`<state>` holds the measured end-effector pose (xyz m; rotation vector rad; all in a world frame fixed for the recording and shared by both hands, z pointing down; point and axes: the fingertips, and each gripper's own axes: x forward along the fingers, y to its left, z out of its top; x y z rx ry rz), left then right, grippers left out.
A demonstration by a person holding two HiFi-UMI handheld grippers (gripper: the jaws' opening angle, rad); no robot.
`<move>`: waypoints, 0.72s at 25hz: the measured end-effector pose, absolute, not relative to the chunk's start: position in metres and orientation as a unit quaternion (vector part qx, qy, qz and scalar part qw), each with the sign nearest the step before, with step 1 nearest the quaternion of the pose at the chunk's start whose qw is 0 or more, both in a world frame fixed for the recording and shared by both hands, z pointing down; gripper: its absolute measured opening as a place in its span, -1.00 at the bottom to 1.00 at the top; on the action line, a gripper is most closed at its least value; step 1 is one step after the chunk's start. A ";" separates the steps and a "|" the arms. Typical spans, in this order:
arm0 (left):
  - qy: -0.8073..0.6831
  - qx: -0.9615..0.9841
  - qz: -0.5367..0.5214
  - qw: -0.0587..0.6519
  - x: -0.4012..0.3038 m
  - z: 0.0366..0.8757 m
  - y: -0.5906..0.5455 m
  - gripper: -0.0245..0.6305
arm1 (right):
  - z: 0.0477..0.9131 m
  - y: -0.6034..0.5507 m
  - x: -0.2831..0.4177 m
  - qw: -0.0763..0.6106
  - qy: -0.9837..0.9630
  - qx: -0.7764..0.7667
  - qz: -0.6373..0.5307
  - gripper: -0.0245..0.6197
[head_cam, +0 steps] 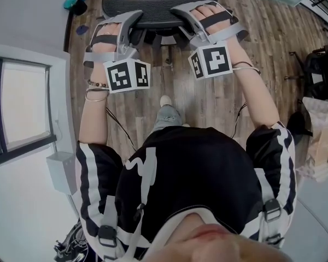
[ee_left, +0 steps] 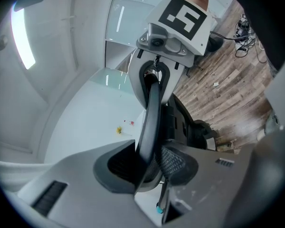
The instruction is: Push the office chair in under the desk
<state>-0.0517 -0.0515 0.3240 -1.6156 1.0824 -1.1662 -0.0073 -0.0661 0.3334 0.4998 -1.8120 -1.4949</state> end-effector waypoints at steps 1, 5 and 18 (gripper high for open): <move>0.433 -0.644 -0.465 0.426 -0.053 0.325 -0.052 -0.53 | 0.335 -0.067 -0.008 0.361 -0.703 0.195 -0.581 -0.69; 0.433 -0.646 -0.461 0.428 -0.059 0.324 -0.071 -0.53 | 0.334 -0.085 -0.015 0.362 -0.703 0.195 -0.579 -0.69; 0.424 -0.651 -0.459 0.431 -0.075 0.316 -0.119 -0.53 | 0.326 -0.134 -0.030 0.368 -0.710 0.191 -0.569 -0.69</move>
